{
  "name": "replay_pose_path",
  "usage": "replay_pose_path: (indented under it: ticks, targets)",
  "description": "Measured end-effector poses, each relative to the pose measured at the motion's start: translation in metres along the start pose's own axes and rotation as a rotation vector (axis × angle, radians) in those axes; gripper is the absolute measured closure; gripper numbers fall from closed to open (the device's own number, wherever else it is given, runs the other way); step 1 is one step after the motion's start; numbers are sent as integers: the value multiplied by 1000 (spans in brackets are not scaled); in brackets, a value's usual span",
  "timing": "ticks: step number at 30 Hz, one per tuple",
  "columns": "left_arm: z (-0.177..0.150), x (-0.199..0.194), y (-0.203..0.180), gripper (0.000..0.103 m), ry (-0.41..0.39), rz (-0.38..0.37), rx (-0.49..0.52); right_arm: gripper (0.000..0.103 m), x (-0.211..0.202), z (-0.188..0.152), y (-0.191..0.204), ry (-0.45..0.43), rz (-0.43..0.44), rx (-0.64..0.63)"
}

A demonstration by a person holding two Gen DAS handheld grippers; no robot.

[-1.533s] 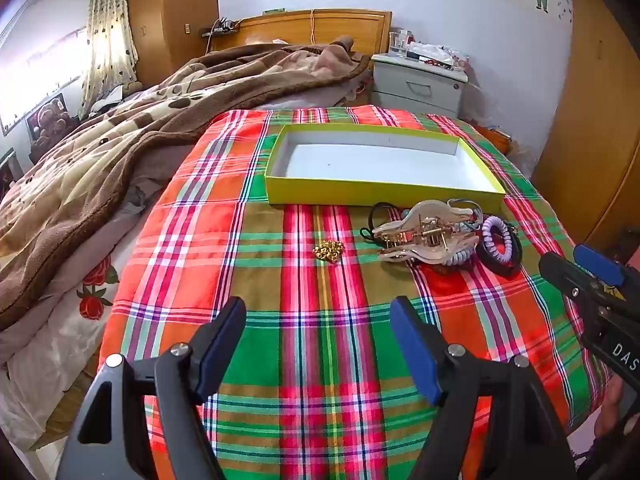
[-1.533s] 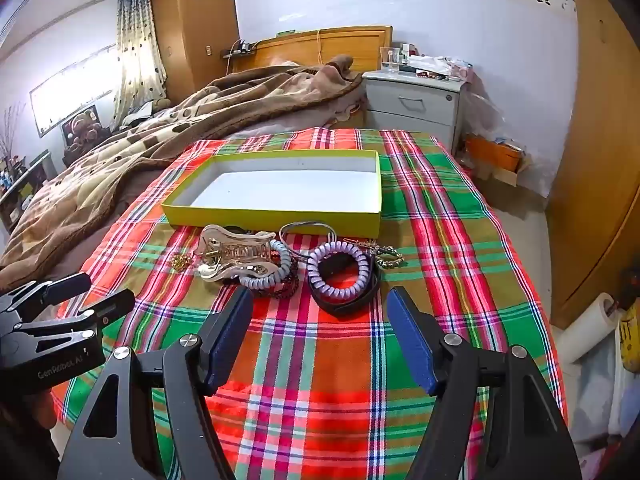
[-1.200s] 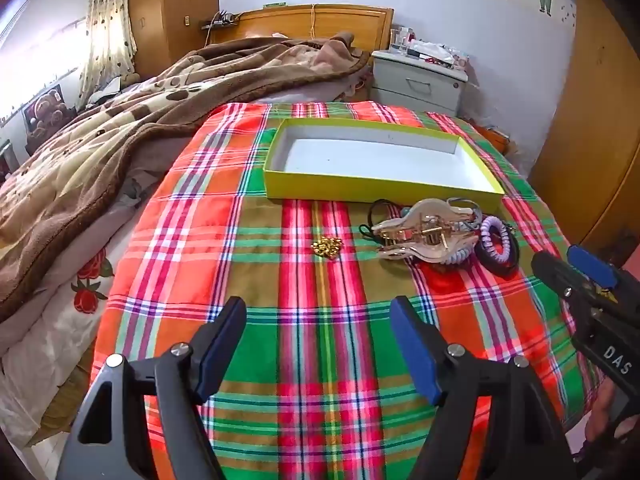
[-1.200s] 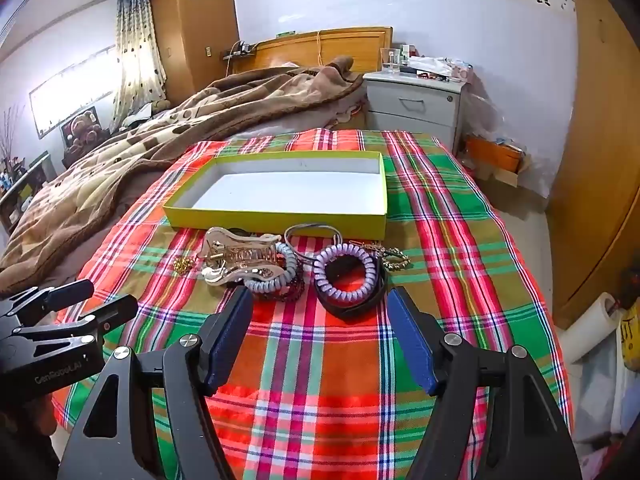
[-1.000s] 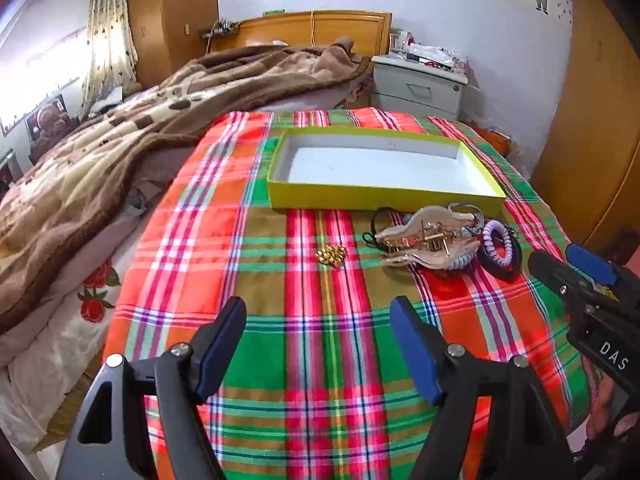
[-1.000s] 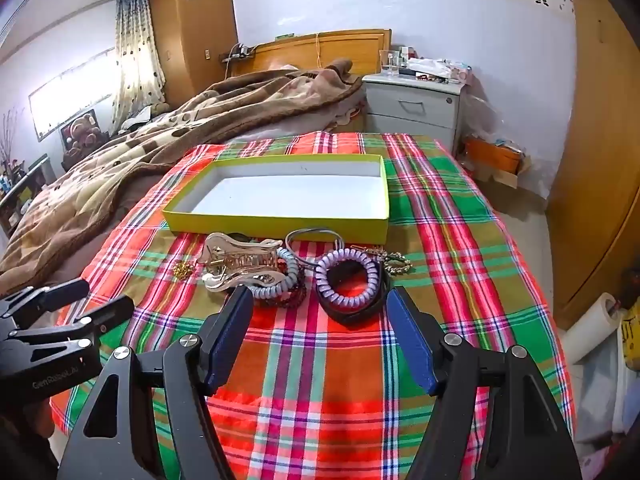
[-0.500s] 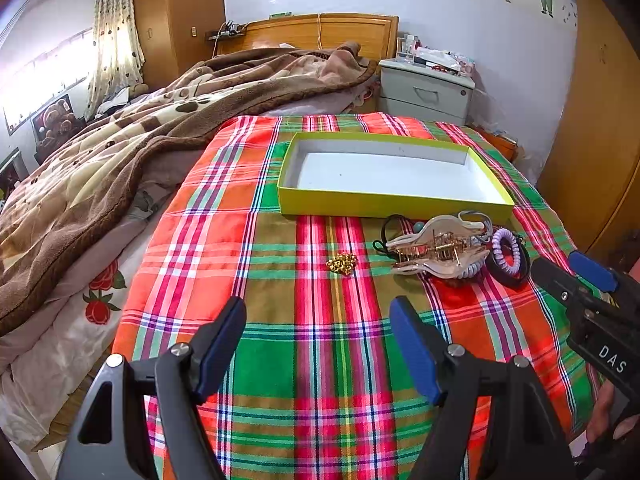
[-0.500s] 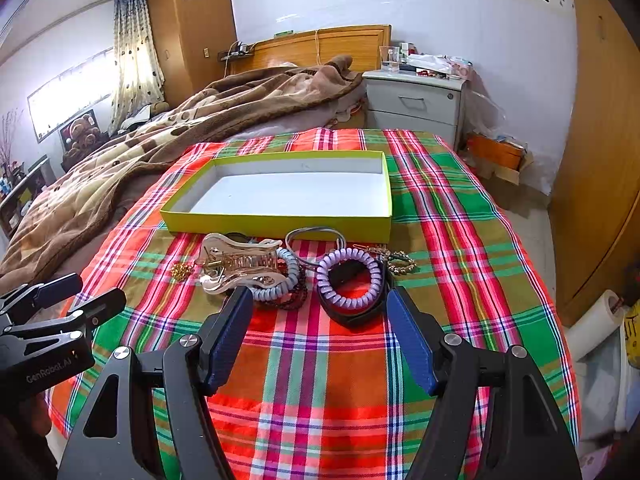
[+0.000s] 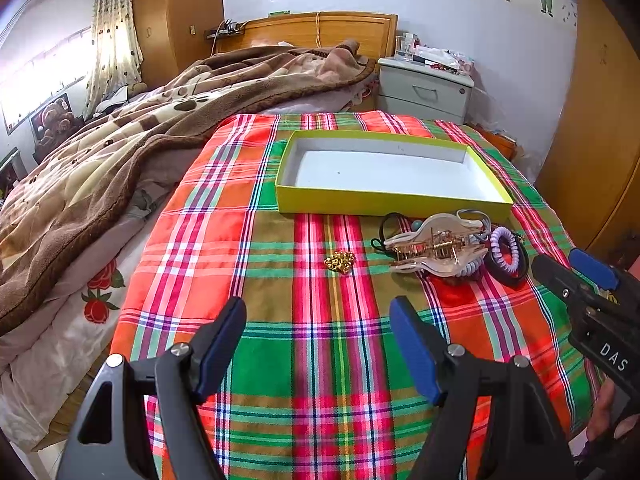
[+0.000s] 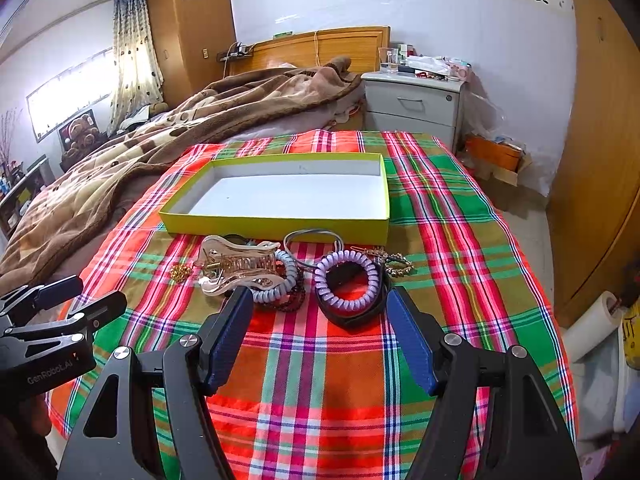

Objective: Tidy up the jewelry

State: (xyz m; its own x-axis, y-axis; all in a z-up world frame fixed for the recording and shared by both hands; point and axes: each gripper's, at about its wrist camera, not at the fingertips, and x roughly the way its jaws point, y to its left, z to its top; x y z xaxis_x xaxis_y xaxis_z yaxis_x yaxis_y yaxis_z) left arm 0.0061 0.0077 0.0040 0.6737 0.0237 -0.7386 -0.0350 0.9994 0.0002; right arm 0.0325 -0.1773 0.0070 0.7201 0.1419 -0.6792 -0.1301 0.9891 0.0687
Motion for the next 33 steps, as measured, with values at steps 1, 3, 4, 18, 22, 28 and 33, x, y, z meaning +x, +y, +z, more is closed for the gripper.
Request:
replay_pose_path:
  ticks: [1, 3, 4, 18, 22, 28, 33]
  targets:
    - [0, 0, 0, 27, 0, 0, -1, 33, 0, 0, 0, -1, -1, -1]
    - [0, 0, 0, 27, 1, 1, -1, 33, 0, 0, 0, 0, -1, 0]
    - [0, -1, 0, 27, 1, 2, -1, 33, 0, 0, 0, 0, 0, 0]
    - [0, 0, -1, 27, 4, 0, 1, 33, 0, 0, 0, 2, -1, 0]
    - [0, 1, 0, 27, 8, -6, 2, 33, 0, 0, -1, 4, -1, 0]
    - [4, 7, 5, 27, 6, -144, 18, 33, 5, 4, -13, 8, -11, 5]
    - [13, 21, -7, 27, 39, -292, 145, 33, 14, 8, -33, 23, -35, 20]
